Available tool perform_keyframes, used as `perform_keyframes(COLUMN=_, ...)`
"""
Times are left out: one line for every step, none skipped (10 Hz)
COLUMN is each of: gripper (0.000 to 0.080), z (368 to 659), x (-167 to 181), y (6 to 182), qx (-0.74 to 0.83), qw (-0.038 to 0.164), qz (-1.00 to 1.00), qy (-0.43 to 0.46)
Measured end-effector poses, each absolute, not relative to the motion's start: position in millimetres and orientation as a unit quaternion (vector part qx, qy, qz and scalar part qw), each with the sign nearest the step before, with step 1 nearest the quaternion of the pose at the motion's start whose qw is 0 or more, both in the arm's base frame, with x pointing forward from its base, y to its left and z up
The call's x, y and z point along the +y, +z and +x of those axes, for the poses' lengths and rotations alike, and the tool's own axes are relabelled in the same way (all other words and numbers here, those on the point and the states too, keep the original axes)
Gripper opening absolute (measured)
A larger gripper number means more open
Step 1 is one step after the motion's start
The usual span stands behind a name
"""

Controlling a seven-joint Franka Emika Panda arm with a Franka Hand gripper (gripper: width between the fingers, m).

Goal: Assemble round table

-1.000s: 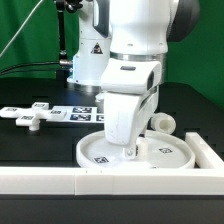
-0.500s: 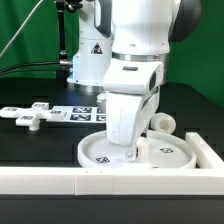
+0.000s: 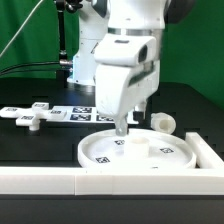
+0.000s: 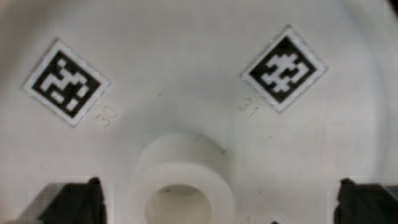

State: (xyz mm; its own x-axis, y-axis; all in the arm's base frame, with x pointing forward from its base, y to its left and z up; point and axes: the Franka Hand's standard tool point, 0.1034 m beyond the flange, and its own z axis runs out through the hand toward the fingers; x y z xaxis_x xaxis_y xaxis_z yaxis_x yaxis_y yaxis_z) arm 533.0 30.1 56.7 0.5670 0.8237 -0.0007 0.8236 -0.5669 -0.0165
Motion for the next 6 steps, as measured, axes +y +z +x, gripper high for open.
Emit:
perform_keyframes(gripper=0.0649, z=523, x=36, y=64.3, qx=-0.415, qw=0.005, qz=-0.91, qy=0.003)
perform_keyframes(gripper=0.0649, z=517, x=49, y=66.1, qx=-0.373, qw=0.004, qz=-0.928, qy=0.005)
perform_keyframes(gripper=0.0649, z=514, x=61, y=64.6, qx=-0.351, qw=0.005, qz=-0.936, qy=0.007)
perform_keyframes(gripper=0.0649, z=513, x=70, y=64.2, qx=-0.348, qw=0.005, qz=-0.937, qy=0.007)
perform_keyframes(gripper=0.0649, z=513, x=67, y=64.1, qx=-0.352, qw=0.005, qz=-0.936, qy=0.007)
perform_keyframes(gripper=0.0649, z=513, x=67, y=63.8, qx=-0.344, qw=0.005, qz=-0.939, qy=0.008)
